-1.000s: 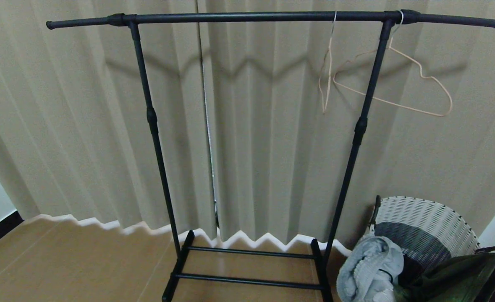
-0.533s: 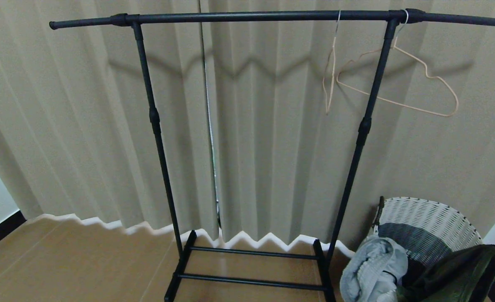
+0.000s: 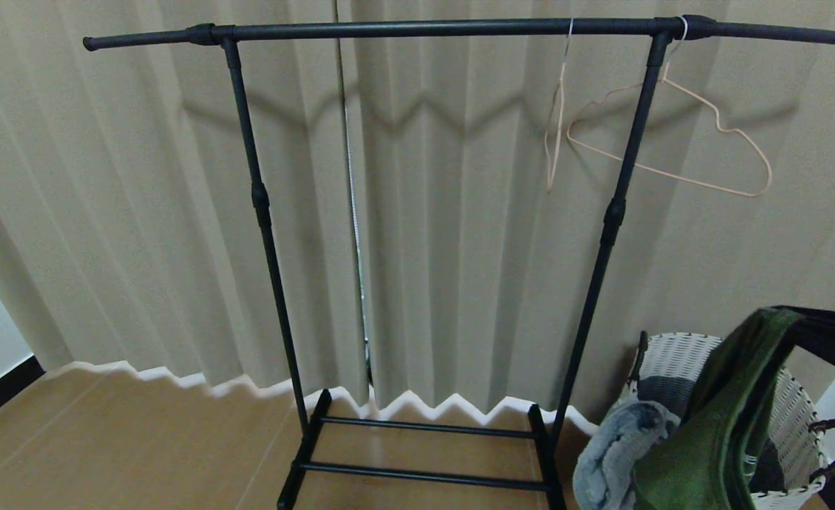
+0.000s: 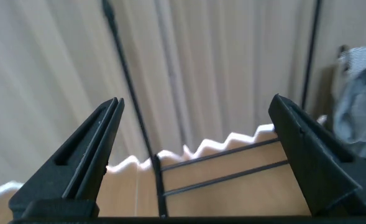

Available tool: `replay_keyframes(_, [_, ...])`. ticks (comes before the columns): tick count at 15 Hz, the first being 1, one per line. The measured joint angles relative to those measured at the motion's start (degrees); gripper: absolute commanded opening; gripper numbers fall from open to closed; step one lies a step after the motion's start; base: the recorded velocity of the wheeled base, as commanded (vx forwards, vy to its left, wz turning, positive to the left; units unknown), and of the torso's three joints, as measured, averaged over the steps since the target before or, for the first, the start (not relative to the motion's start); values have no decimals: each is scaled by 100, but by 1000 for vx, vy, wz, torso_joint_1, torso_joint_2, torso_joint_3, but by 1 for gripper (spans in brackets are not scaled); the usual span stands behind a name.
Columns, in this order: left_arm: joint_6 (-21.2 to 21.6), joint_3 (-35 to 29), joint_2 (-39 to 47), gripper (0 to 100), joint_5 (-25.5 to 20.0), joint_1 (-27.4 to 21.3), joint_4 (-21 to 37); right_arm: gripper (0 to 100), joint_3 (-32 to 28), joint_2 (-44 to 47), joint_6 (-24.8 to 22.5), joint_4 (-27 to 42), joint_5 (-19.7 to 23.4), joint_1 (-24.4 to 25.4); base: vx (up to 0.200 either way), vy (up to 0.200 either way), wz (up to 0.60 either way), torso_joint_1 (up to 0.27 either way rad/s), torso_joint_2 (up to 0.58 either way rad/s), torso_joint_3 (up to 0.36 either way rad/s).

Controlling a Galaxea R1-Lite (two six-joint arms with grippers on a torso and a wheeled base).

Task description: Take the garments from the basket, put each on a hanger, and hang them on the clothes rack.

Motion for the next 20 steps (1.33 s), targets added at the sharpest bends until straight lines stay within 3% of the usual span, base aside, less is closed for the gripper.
replay_keyframes(3, [-29,-796,1023,100,-224,-50,-37,0,-777,597,163,13,150,463,0,0,0,0,0,0])
replay_keyframes(6, [-380,-1812,2397,100,-400,-494,-57,0,-1342,1102,489,13,321,1025,0,0,0,0,0,0])
replay_keyframes(10, [-758,-2938,4107,100,-205,-1941,-375,0,-1537,1412,703,2,714,1290,0,0,0,0,0,0])
replay_keyframes(12, [-794,-3106,5004,100,362,-2701,-917,0,-1601,1482,1064,-6,922,1312,0,0,0,0,0,0])
replay_keyframes(15, [-846,-3205,6412,100,1048,-3880,-1822,0,-1657,1517,1242,-145,1169,1313,0,0,0,0,0,0])
replay_keyframes(18, [-1118,-3355,7708,100,1312,-4796,-2650,0,-1657,1558,1627,-512,1363,1417,0,0,0,0,0,0])
replay_keyframes(20, [-1402,-3608,8344,100,1398,-5250,-2879,0,-1635,1571,1727,-669,1382,1547,0,0,0,0,0,0])
